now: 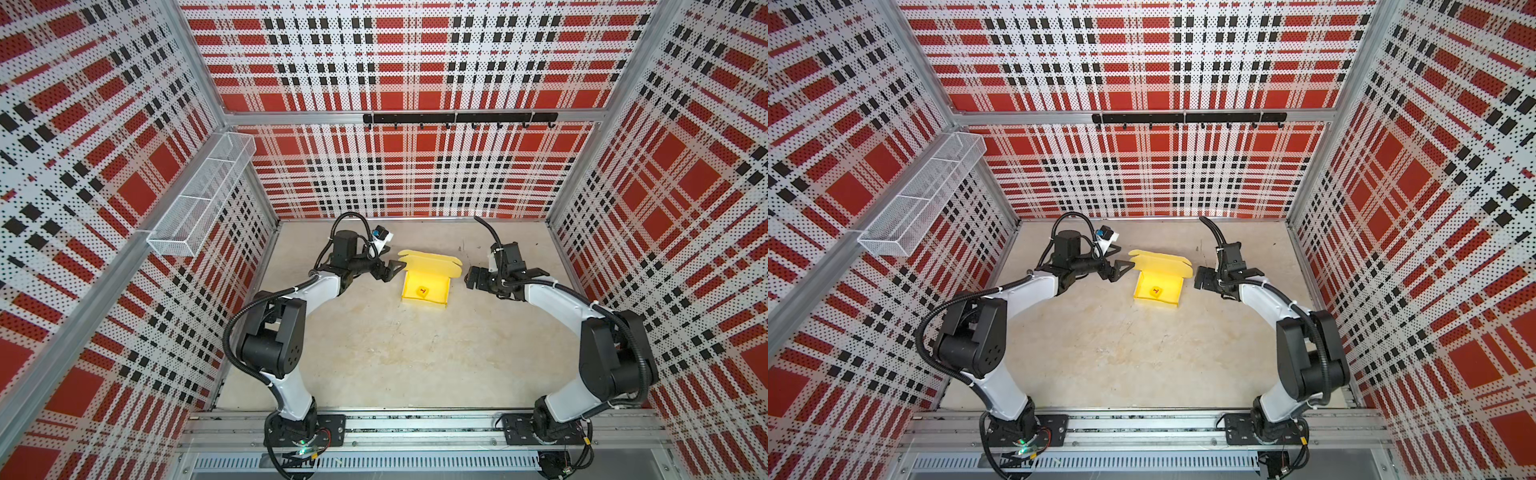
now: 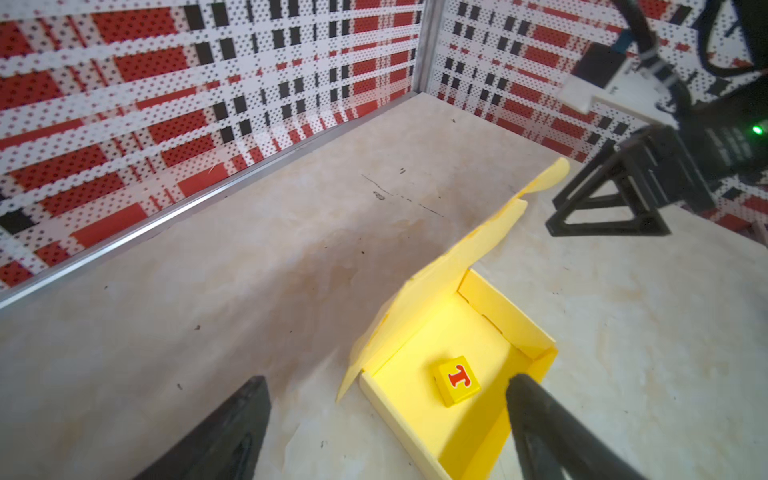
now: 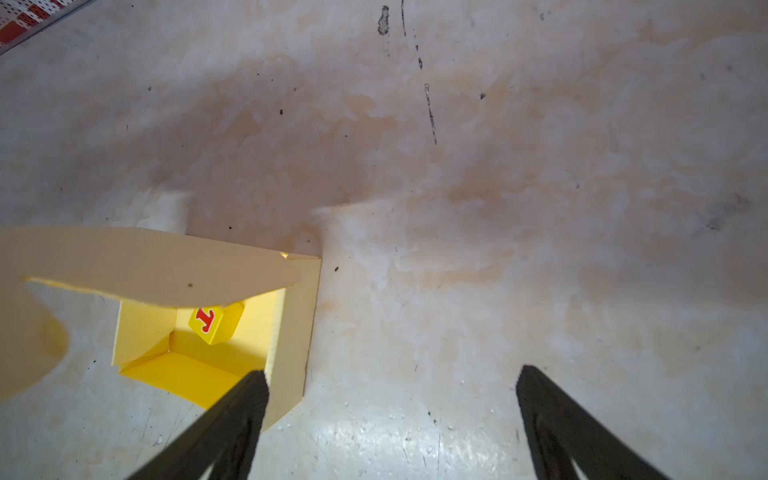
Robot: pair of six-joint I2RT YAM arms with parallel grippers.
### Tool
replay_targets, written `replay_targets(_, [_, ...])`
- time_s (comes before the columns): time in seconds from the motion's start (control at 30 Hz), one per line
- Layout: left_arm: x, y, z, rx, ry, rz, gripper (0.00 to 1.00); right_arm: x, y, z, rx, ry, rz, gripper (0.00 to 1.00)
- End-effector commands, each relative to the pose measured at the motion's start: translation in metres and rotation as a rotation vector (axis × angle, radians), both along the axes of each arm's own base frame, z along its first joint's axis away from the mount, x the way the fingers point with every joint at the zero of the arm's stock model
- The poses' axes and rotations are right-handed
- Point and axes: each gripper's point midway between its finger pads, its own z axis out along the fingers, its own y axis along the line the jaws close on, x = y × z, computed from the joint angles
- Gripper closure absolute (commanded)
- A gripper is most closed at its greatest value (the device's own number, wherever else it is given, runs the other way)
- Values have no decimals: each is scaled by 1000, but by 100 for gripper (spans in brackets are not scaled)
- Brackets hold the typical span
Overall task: Fold the paper box
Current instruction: 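Grasp the raised lid flap edges with both grippers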
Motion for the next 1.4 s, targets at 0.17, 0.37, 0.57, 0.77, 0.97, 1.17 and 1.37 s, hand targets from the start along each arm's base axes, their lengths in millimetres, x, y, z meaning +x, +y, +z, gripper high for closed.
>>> replay_targets(0.17, [17,-10,-7,34,-68,-44,9,27,-6,9,95,-40,-16,5])
replay_targets(0.37, [28,-13,-10,4,-21,-30,11,39,-6,9,114,-40,-27,7])
replay_targets(0.57, [27,-17,-27,-21,79,-9,21,54,1,3,139,-20,-16,10])
replay_targets(0.77, [26,-20,-36,-18,104,-2,30,64,10,-3,162,-4,14,12])
replay_targets(0.97, [31,-21,-39,-25,115,1,36,66,12,-6,171,-7,22,13])
replay_targets(1.17, [35,-22,-38,-30,115,2,38,69,2,1,154,-20,-1,13])
replay_targets(1.37, [27,-37,-38,-34,125,-26,46,71,4,-1,180,-10,6,16])
